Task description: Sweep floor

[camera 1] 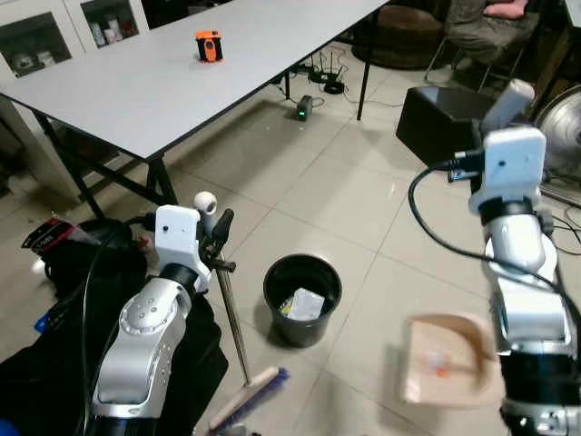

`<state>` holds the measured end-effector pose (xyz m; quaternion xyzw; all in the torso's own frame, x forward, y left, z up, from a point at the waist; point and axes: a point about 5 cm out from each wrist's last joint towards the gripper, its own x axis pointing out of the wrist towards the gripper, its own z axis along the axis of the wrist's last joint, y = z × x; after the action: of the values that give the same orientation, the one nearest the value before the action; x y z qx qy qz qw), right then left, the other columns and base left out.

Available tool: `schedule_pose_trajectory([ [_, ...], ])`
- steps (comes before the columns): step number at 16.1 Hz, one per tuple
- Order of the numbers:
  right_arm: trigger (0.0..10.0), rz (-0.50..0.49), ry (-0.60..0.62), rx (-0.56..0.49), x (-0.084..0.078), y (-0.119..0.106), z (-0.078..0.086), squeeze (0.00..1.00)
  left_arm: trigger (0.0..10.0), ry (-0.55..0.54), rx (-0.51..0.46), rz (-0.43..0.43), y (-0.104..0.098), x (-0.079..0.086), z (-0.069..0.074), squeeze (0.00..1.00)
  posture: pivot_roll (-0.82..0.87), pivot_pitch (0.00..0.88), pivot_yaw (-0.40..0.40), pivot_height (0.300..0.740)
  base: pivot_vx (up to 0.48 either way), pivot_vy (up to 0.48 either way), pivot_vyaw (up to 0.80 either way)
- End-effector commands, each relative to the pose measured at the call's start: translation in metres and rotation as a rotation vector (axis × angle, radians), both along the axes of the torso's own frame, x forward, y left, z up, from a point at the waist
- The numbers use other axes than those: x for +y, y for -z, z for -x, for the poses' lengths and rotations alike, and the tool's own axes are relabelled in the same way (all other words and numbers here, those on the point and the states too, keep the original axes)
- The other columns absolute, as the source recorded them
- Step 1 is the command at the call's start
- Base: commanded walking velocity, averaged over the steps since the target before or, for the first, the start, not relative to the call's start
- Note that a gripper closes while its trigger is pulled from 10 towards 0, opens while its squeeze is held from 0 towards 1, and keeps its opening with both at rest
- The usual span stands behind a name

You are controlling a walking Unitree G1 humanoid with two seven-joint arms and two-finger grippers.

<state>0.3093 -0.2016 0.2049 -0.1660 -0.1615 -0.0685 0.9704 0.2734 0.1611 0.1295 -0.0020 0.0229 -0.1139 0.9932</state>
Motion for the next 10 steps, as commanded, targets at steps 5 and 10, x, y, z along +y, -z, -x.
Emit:
schedule_pose_trajectory([
  [5, 10.0, -0.159, -0.031, 0.045, 0.006, 0.011, 0.014, 0.0, 10.0, 0.039, 0.001, -0.017, -0.005, -0.005, 0.004, 0.0, 0.01, 0.046, 0.034, 0.74, -0.256, 0.0, 0.0],
  [10, 10.0, -0.146, -0.039, 0.078, 0.008, 0.015, 0.021, 0.0, 10.0, 0.047, 0.011, -0.02, -0.005, -0.005, 0.007, 0.0, 0.01, 0.065, 0.036, 0.74, -0.254, 0.0, 0.0],
])
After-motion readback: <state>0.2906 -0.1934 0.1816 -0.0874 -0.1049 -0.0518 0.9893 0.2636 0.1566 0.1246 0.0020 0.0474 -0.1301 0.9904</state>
